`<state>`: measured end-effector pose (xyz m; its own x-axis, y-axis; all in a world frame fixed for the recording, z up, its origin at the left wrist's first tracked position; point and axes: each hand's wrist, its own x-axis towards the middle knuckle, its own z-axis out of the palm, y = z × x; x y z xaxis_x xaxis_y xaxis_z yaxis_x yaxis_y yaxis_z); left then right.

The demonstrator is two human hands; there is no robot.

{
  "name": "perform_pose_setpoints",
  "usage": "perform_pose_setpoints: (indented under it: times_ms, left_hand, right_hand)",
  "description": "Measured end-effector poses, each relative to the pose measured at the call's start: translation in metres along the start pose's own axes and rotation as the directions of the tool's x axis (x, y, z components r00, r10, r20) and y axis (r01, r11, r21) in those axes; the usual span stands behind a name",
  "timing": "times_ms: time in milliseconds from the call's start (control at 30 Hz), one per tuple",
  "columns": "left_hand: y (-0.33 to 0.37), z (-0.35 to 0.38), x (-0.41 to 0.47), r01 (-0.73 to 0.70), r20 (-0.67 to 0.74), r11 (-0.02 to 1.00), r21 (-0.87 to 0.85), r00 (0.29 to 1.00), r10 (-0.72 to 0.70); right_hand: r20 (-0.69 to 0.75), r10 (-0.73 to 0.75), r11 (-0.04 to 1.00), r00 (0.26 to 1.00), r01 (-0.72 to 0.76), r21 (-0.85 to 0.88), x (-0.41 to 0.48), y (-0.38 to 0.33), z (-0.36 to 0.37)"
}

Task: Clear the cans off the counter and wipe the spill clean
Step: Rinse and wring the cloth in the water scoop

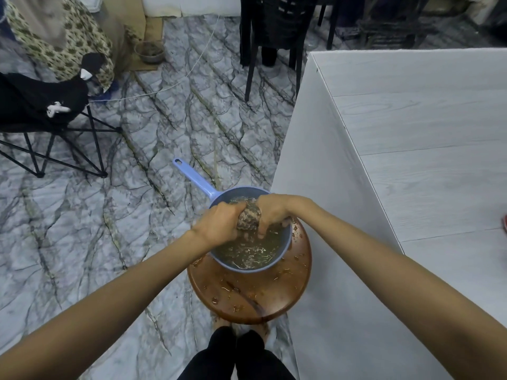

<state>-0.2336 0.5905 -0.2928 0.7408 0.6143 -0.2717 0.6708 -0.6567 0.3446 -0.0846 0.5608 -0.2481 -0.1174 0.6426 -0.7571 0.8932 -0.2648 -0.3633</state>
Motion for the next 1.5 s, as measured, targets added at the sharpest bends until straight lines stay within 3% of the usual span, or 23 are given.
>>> perform_pose_setpoints:
  times_ms: [200, 333, 433, 567, 800, 1033, 1100, 1167, 1267, 1367, 1433, 1500]
  left_hand:
    - [0.004, 0.009, -0.001, 0.191, 0.203, 0.898, -0.397, 0.972, -0.117]
    - [0.003, 0.008, -0.004, 0.349, 0.369, 0.727, -0.592, 0.919, -0.141]
    - [0.007, -0.001, -0.005, 0.528, 0.562, 0.591, -0.610, 0.814, -0.147]
    - [0.008, -0.004, -0.008, 0.674, 0.684, 0.303, -0.673, 0.724, -0.089]
    - [0.009, 0.002, -0.022, 0.702, 0.693, -0.160, -0.694, 0.712, 0.115]
    - [0.014, 0.011, -0.032, 0.629, 0.550, -0.446, -0.637, 0.776, 0.309]
    - [0.021, 0.010, -0.032, 0.617, 0.573, -0.404, -0.676, 0.784, 0.239]
    - [0.023, 0.001, -0.029, 0.616, 0.601, -0.255, -0.745, 0.786, 0.144]
    - [0.018, -0.018, -0.021, 0.560, 0.582, 0.234, -0.795, 0.812, 0.033]
    - [0.007, -0.023, -0.009, 0.446, 0.512, 0.653, -0.612, 0.853, -0.103]
    - [0.005, -0.017, -0.005, 0.388, 0.418, 0.805, -0.449, 0.888, -0.195]
    - [0.006, -0.008, -0.005, 0.351, 0.309, 0.890, -0.291, 0.915, -0.260]
  right_hand:
    - [-0.176, -0.083, 0.938, 0.981, 0.018, -0.346, 0.000, -0.009, 0.009]
    - [-0.202, -0.166, 0.887, 0.965, 0.057, -0.458, 0.005, -0.011, 0.012]
    - [-0.258, -0.251, 0.839, 0.933, 0.076, -0.539, 0.007, -0.012, 0.011]
    - [-0.285, -0.342, 0.773, 0.895, 0.096, -0.627, 0.008, -0.015, 0.010]
    - [-0.287, -0.406, 0.724, 0.868, 0.113, -0.681, 0.007, -0.024, 0.012]
    - [-0.332, -0.456, 0.704, 0.826, 0.107, -0.702, 0.008, -0.025, 0.018]
    - [-0.338, -0.450, 0.712, 0.826, 0.104, -0.694, 0.006, -0.021, 0.018]
    - [-0.370, -0.426, 0.746, 0.826, 0.089, -0.660, 0.004, -0.015, 0.014]
    - [-0.382, -0.396, 0.815, 0.835, 0.128, -0.565, 0.000, -0.007, 0.010]
    - [-0.387, -0.354, 0.856, 0.851, 0.128, -0.501, -0.002, -0.004, 0.010]
    - [-0.374, -0.310, 0.871, 0.874, 0.103, -0.480, -0.002, -0.003, 0.012]
    - [-0.327, -0.221, 0.914, 0.919, 0.078, -0.399, -0.003, -0.001, 0.015]
